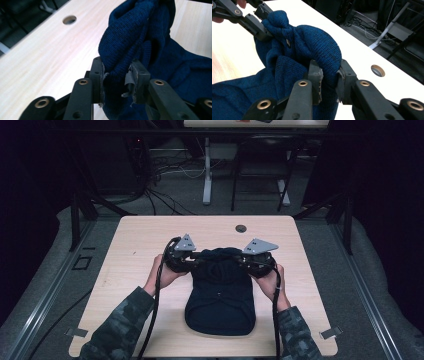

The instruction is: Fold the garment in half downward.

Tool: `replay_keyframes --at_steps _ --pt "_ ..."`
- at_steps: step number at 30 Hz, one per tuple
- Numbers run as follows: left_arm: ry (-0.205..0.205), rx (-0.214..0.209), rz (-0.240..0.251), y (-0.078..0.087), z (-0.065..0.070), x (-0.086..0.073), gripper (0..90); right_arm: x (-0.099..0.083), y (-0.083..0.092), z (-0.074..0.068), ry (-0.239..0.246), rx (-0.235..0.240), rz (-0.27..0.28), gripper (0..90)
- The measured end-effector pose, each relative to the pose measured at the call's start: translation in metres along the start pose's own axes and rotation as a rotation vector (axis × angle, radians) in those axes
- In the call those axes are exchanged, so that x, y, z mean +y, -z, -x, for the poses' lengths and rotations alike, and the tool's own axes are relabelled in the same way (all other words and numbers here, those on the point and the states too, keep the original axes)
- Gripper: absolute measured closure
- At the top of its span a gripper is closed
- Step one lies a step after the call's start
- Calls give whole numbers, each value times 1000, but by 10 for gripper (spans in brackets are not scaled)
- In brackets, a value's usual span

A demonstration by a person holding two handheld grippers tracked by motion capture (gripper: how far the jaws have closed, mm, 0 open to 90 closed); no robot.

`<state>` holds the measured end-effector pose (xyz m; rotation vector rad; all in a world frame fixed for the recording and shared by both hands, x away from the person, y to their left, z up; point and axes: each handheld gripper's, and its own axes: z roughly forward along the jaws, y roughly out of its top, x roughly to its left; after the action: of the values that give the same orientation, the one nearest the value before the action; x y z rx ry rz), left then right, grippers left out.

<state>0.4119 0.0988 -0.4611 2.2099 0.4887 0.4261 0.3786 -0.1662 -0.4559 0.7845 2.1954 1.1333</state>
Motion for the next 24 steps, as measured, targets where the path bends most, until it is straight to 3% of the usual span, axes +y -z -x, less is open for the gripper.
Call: replay_keyframes --at_steps 3,10,15,17,19,24 --pt "-38 43 16 2 6 4 714 -2 0 2 -19 18 -13 717" --pt "-88 74 36 4 11 9 721 -7 -3 11 -97 99 -66 565" --pt "-136 103 35 4 16 12 723 -8 -6 12 -121 92 -86 497" --pt "-148 118 38 6 17 13 723 -7 -6 11 -116 87 -79 556" --pt "-157 129 44 8 17 14 722 -7 -3 10 -91 85 -65 675" --pt "-161 136 44 11 16 15 720 -4 -1 2 -34 46 -46 755"
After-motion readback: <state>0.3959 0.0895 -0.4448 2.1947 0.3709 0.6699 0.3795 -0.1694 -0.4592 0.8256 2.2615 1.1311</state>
